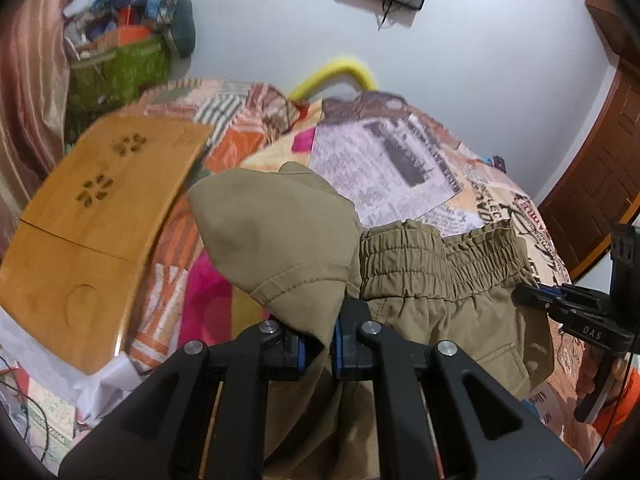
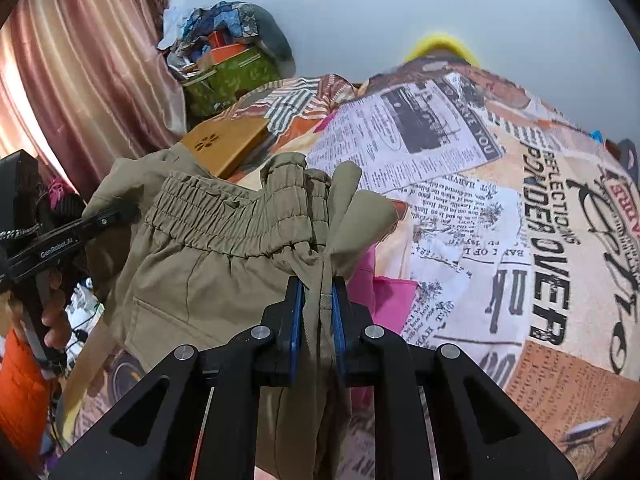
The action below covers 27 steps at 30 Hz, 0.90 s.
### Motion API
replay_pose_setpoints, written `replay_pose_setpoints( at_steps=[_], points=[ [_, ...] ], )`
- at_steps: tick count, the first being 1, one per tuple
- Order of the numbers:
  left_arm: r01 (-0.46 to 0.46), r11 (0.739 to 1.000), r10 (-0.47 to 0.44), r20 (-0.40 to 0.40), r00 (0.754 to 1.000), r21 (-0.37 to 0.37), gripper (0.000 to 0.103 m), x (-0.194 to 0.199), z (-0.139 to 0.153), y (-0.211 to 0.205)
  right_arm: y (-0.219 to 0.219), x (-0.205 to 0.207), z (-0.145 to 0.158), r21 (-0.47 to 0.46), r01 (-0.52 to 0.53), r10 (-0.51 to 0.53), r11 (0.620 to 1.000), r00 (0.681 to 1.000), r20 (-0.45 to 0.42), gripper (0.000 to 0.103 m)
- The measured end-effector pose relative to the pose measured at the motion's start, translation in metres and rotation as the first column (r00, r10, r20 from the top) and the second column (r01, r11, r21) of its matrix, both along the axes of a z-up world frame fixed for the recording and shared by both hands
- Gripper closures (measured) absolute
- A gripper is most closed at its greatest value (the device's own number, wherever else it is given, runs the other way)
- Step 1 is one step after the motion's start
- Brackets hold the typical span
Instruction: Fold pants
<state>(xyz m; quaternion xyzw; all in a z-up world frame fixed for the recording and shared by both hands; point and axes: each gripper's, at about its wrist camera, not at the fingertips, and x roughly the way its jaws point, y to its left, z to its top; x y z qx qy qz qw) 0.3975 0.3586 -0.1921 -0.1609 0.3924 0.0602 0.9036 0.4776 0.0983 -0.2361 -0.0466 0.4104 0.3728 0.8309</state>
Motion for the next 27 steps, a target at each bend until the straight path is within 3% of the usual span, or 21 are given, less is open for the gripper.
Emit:
replay_pose_setpoints(
  at_steps=[2,7,9,11,13,16,22,27],
  points=[
    [0.005,1.0,-0.005,-0.034,0.999,-0.004,0.094,0.01,-0.012,0.004,0.001,0.006,-0.01,-0.014,0.009,-0.009,1.0,1.0,0.001,0.091],
    [-0.019,0.998,0.025,-0.1,0.995,0.067,0.093,0.02,-0.038,0.007,0.0,0.018,-0.032,-0.043,0.027,-0.028,0.999,0.999,-0.026,0.092],
    [-0.022,0.996,0.033,-0.13,0.991,0.088,0.088,0.02,-0.047,0.009,0.001,0.018,-0.036,-0.063,0.018,-0.02,0.998,1.0,-0.024,0.091],
    [-0.025,0.993,0.043,-0.151,0.988,0.119,0.073,0.018,-0.052,0.01,0.003,0.017,-0.04,-0.101,0.015,-0.016,0.995,1.0,-0.012,0.081],
    [-0.028,0.986,0.056,-0.167,0.984,0.162,0.066,0.013,-0.054,0.011,0.002,0.015,-0.042,-0.13,0.023,-0.023,0.991,1.0,0.0,0.077],
    [-0.026,0.978,0.065,-0.184,0.981,0.206,0.064,0.001,-0.054,0.012,0.0,0.015,-0.042,-0.182,0.023,-0.022,0.983,1.0,0.003,0.066],
    [-0.039,0.965,0.082,-0.158,0.984,0.258,0.064,-0.038,-0.028,0.004,-0.018,0.0,-0.021,-0.211,0.066,-0.056,0.975,0.997,0.055,0.062],
    [-0.034,0.971,0.045,-0.044,0.998,0.235,0.064,-0.08,0.03,-0.028,-0.046,-0.043,0.03,-0.119,0.069,-0.057,0.99,0.993,0.105,0.062]
  ],
)
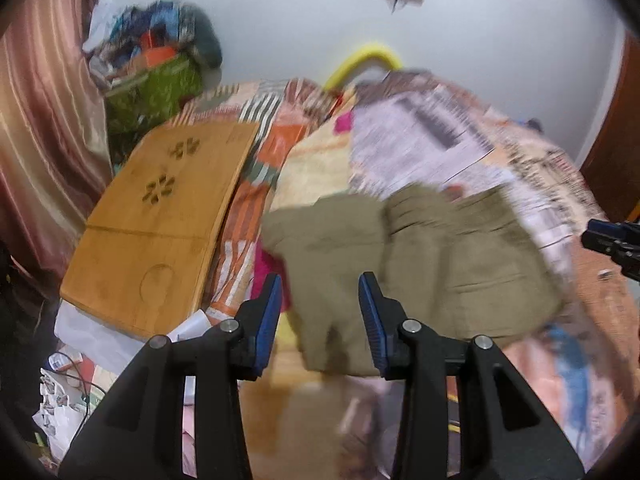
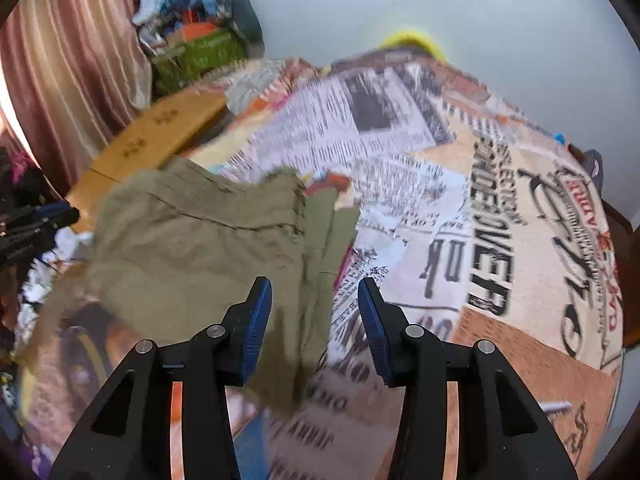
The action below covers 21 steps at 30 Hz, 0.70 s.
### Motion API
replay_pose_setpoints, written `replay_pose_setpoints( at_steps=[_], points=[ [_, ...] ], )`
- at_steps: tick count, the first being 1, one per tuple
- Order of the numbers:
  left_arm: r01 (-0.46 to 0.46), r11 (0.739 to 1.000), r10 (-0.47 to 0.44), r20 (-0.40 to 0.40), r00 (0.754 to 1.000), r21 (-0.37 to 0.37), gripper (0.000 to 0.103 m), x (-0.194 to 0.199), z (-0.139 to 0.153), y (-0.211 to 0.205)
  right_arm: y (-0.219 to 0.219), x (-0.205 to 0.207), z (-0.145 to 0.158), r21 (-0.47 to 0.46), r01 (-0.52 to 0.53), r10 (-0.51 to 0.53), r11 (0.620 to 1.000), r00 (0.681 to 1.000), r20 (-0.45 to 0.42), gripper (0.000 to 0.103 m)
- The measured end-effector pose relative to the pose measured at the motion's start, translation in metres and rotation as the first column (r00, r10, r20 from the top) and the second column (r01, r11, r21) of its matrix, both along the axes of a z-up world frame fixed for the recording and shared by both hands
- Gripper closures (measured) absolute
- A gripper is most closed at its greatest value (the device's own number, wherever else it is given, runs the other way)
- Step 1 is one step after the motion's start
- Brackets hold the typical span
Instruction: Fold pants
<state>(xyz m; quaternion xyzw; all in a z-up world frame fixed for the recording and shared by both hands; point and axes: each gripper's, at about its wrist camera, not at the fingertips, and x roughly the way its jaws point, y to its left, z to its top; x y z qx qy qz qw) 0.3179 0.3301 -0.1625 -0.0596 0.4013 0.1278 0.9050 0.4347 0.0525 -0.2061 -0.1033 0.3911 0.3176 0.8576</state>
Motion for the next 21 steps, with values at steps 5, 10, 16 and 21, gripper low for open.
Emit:
replay_pose_setpoints(
  at_steps=[5,10,16,21],
  points=[
    [0.073,0.997,-0.073,0.148,0.986,0.007,0.064,-0.047,0.072,-0.049,-0.021,-0.067,0.064,0.073,-0.056,0.046,0.996,0.99,0.134,0.062],
    [0.121,0.992,-0.125,0.311,0.942,0.03,0.064,-0.112,0.144,-0.101,-0.043,-0.141,0.121,0.146,-0.104,0.059,0.984,0.958,0.279,0.062],
    [0.088,0.988,-0.137,0.475,0.869,0.125,0.052,-0.201,0.201,-0.155,-0.075,-0.219,0.157,0.262,-0.126,0.026,0.957,0.934,0.355,0.062],
    [0.026,0.981,-0.132,0.558,0.819,0.193,0.047,-0.263,0.215,-0.192,-0.092,-0.273,0.17,0.319,-0.151,0.006,0.936,0.91,0.414,0.062]
  ],
)
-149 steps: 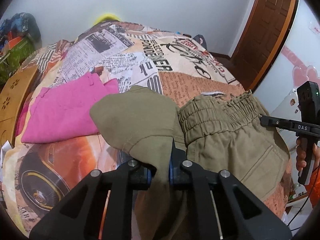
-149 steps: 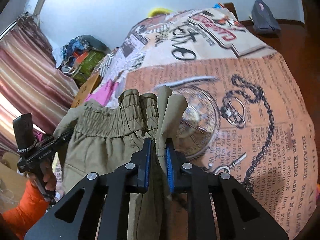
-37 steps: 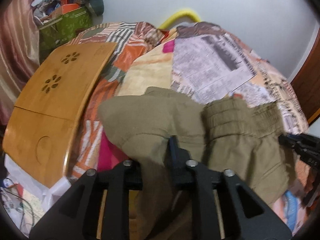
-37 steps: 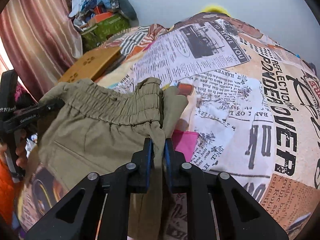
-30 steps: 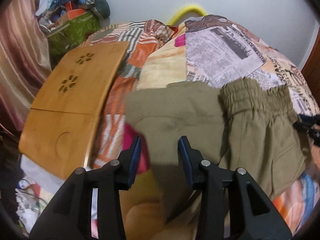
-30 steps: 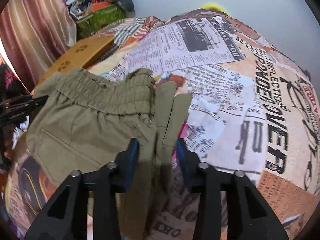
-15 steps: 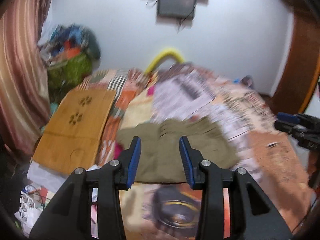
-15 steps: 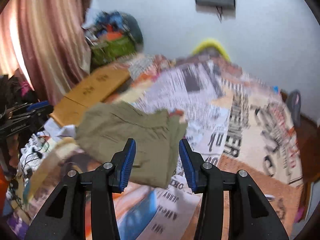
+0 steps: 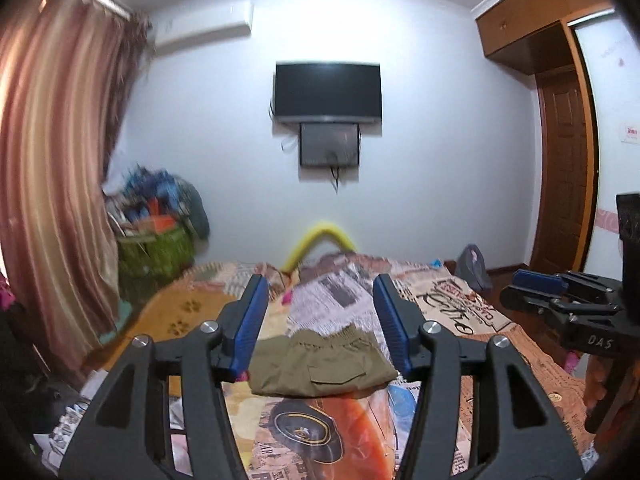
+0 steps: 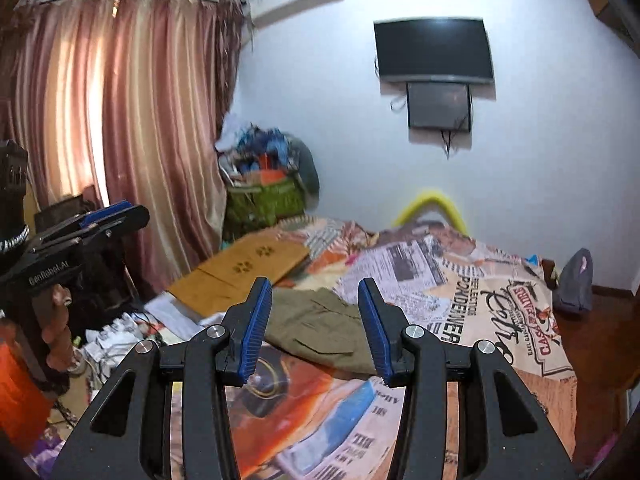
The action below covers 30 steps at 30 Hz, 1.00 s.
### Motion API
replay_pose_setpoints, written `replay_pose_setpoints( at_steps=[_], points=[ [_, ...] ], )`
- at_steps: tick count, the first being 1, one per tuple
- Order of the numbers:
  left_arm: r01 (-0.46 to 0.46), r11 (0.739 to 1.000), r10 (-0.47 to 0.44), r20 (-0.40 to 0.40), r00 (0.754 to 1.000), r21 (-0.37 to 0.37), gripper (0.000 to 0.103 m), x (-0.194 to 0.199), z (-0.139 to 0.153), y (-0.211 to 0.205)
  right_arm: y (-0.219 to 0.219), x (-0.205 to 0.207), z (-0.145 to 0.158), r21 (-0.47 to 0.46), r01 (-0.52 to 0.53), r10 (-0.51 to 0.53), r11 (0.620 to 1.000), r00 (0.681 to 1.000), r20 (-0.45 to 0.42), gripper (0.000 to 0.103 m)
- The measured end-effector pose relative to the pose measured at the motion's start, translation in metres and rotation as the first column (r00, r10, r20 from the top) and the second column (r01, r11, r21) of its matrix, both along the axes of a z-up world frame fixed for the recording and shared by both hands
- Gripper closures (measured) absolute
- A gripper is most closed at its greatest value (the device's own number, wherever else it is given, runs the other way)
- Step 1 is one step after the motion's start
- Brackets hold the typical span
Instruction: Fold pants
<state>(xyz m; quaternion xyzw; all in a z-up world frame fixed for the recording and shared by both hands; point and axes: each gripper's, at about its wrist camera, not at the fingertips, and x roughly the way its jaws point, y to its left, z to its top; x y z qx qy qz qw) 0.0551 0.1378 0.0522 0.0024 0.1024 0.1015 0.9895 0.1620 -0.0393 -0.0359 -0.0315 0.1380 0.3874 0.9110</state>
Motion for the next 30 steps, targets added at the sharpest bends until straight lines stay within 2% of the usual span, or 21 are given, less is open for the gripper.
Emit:
replay_pose_setpoints(
  at_steps=[2,6,8,11,15,17,30],
  points=[
    [-0.001,1.0,0.001,0.032,0.999,0.007,0.036,-0.021,0.0,-0.013,-0.004,-0.016,0.002,0.024,-0.006,0.006,1.0,1.0,0.016,0.062],
    [0.015,1.0,-0.015,0.051,0.999,-0.016,0.03,-0.044,-0.002,-0.027,-0.007,-0.037,0.0,0.054,-0.01,0.008,0.998,0.999,0.045,0.06],
    [0.014,1.0,-0.013,0.057,0.998,-0.016,0.021,-0.051,-0.004,-0.032,-0.009,-0.045,-0.001,0.069,-0.005,0.001,0.998,0.998,0.055,0.044],
    [0.001,1.0,0.0,0.071,0.997,-0.014,0.007,-0.062,-0.007,-0.037,-0.016,-0.059,-0.002,0.098,0.022,-0.031,0.995,0.996,0.087,0.027],
    [0.004,1.0,-0.003,0.074,0.997,-0.011,0.004,-0.072,-0.009,-0.043,-0.02,-0.068,-0.003,0.114,0.066,-0.078,0.991,0.991,0.111,0.012],
    [0.001,1.0,0.0,0.079,0.997,-0.014,0.001,-0.075,-0.011,-0.043,-0.021,-0.072,-0.003,0.123,0.087,-0.101,0.989,0.988,0.113,0.001],
    [0.013,0.999,-0.01,0.081,0.997,-0.031,0.0,-0.075,-0.015,-0.04,-0.028,-0.077,-0.009,0.129,0.122,-0.134,0.984,0.987,0.087,0.0]
  ],
)
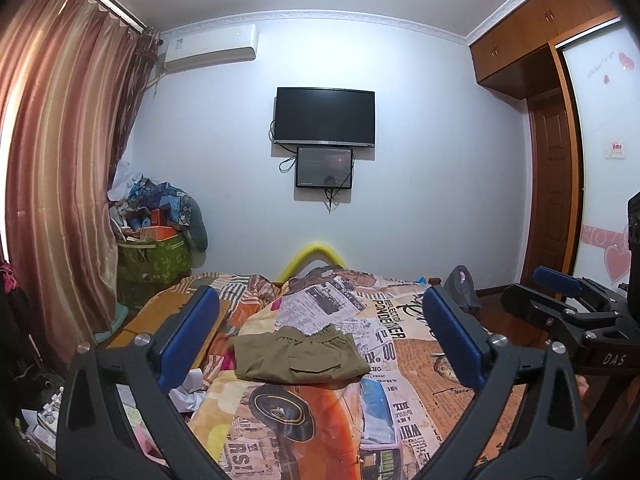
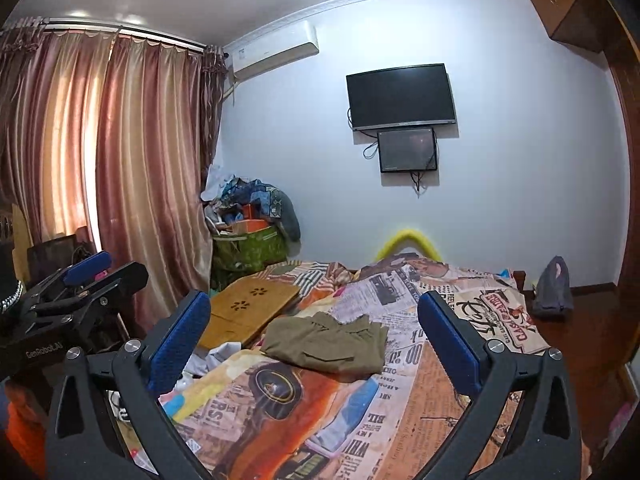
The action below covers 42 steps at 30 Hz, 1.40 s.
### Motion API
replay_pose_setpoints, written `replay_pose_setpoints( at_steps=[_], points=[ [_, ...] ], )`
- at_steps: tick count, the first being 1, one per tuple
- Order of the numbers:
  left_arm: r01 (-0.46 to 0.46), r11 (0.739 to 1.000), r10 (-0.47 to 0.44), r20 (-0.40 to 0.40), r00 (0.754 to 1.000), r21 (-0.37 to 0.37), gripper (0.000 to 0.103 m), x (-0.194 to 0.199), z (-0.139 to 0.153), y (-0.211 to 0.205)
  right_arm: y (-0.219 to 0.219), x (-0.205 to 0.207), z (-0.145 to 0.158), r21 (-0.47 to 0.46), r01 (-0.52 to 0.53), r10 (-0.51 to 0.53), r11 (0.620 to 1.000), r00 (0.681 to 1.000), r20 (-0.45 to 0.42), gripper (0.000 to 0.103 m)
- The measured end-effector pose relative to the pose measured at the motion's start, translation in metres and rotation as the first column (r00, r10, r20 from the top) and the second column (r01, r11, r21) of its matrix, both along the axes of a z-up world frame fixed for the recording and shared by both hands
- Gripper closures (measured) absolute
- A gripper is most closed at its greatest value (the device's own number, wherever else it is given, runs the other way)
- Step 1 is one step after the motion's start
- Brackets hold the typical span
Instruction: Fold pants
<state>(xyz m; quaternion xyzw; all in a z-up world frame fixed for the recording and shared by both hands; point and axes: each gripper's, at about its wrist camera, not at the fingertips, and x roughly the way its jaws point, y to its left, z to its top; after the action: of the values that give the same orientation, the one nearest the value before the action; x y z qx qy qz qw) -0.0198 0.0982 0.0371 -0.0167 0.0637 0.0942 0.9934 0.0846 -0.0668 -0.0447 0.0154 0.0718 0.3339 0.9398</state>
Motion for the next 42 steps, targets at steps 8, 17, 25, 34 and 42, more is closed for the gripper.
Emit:
replay_pose_setpoints(
  at_steps=[8,17,25,34,42],
  points=[
    [0.001,1.0,-0.001,-0.008,1.0,-0.003,0.0,0.002,-0.004,0.003,-0.002,0.0,-0.003,0.0,0.004,-0.004,1.0,1.0,-0.011,0.0],
    [0.007,1.0,-0.007,-0.015,1.0,-0.006,0.0,0.006,-0.007,0.003,-0.004,0.0,-0.004,-0.006,0.004,-0.005,1.0,1.0,-0.021,0.0],
    [0.013,1.0,-0.013,-0.017,1.0,-0.01,0.0,0.008,-0.01,0.004,-0.005,0.0,-0.004,-0.002,0.009,-0.009,1.0,1.0,-0.02,0.0],
    [0.022,1.0,-0.022,-0.023,0.999,-0.009,0.0,0.01,-0.011,0.004,-0.007,0.0,-0.003,-0.003,0.012,-0.012,1.0,1.0,-0.016,0.0],
    [0.03,1.0,-0.03,-0.027,0.999,-0.006,0.0,0.011,-0.013,0.003,-0.008,0.0,-0.002,0.001,0.015,-0.015,1.0,1.0,-0.019,0.0]
  ],
)
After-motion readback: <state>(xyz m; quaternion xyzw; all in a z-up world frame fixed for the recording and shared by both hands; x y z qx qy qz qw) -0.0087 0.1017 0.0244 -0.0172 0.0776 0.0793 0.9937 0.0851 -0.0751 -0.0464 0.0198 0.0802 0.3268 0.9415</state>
